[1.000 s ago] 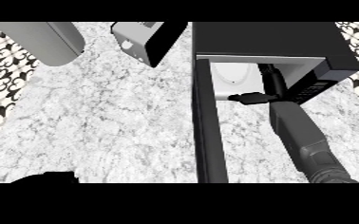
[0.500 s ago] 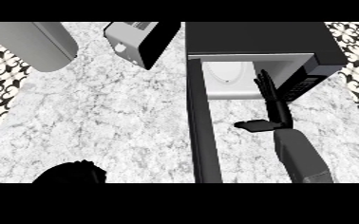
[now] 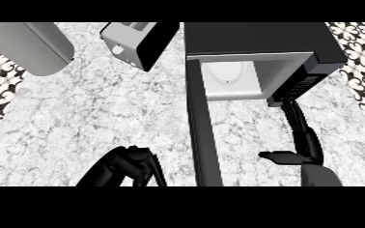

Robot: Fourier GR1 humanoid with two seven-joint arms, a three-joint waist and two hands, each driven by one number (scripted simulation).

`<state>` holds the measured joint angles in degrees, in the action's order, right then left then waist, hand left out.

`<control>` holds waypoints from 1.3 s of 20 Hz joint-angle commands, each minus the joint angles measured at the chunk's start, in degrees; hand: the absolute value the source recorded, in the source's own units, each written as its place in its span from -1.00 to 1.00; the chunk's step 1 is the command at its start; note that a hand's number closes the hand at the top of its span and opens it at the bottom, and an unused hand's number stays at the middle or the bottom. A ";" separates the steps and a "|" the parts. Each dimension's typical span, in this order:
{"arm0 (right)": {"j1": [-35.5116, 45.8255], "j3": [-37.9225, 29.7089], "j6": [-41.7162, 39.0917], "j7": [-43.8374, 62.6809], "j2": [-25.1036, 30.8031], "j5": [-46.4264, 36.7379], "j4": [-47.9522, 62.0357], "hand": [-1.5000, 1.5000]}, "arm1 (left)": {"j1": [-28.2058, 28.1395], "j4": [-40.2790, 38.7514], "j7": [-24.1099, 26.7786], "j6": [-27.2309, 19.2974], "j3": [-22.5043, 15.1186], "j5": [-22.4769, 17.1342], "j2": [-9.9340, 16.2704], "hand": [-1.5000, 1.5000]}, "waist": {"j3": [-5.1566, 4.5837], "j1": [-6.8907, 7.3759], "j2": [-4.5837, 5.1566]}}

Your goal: Pick up the milk, place it into the microwave and close the microwave

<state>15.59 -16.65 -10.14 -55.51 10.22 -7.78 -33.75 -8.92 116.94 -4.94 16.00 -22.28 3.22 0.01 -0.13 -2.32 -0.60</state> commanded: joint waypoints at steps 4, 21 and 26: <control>-13.99 2.11 -8.55 -0.01 3.14 2.90 -14.58 -1.00 | 11.98 -15.32 1.71 -6.85 -8.75 3.74 -0.01 1.00 | -0.04 -1.10 0.30; -30.17 6.49 -16.65 7.27 8.25 15.40 -46.26 -1.00 | 28.25 -52.05 24.15 -35.12 -26.03 -4.20 0.00 1.00 | -0.18 -2.85 1.15; -33.24 7.53 -17.61 12.45 10.00 19.98 -55.82 -1.00 | 32.12 -57.55 26.50 -40.48 -30.43 -10.62 0.00 1.00 | -0.25 -4.19 1.33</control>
<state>-16.14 -9.79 -23.04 -43.97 19.17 9.20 -83.84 20.22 63.83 19.70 -20.13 -48.87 -2.67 0.25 -0.32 -5.45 0.48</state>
